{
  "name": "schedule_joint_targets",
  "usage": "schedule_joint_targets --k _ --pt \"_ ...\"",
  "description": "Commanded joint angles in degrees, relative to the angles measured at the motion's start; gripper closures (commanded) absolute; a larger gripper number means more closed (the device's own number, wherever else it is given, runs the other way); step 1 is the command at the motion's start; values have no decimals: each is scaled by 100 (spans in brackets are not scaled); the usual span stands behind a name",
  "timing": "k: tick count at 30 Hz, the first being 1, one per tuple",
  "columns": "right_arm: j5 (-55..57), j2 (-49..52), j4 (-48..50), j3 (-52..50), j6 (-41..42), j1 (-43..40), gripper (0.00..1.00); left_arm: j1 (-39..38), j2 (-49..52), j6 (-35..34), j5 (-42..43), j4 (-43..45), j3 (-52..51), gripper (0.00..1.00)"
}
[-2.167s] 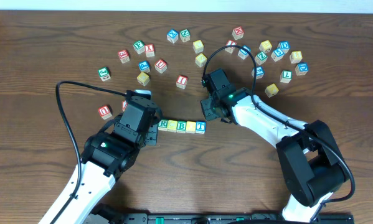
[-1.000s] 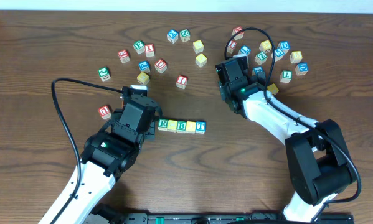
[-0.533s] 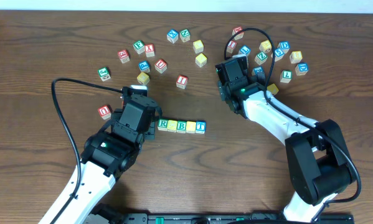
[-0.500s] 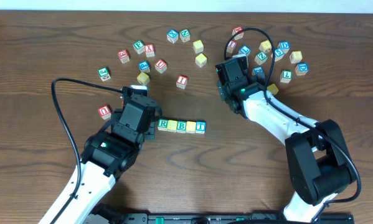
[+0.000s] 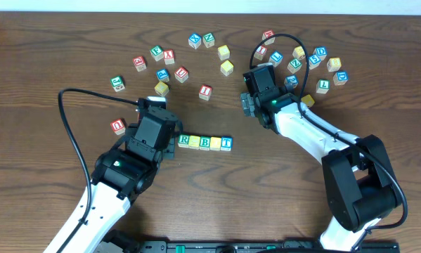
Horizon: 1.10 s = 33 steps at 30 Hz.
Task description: Spell out ROBOT
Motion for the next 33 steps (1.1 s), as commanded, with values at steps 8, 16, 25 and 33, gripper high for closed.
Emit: schedule_joint_targets --k 8,16,25,33 --pt "-22 -170 13 94 -22 -4 1 94 -411 192 -1182 -439 -28 48" --pt "-22 -170 13 94 -24 -4 1 1143 -1331 1272 -695 785 -155 48" --pt "-22 -170 13 94 -22 -4 1 1989 -2804 1838 638 2828 -1569 48" --pt "-22 -170 13 94 -22 -4 1 1993 -4404 1469 1567 4207 -3320 48"
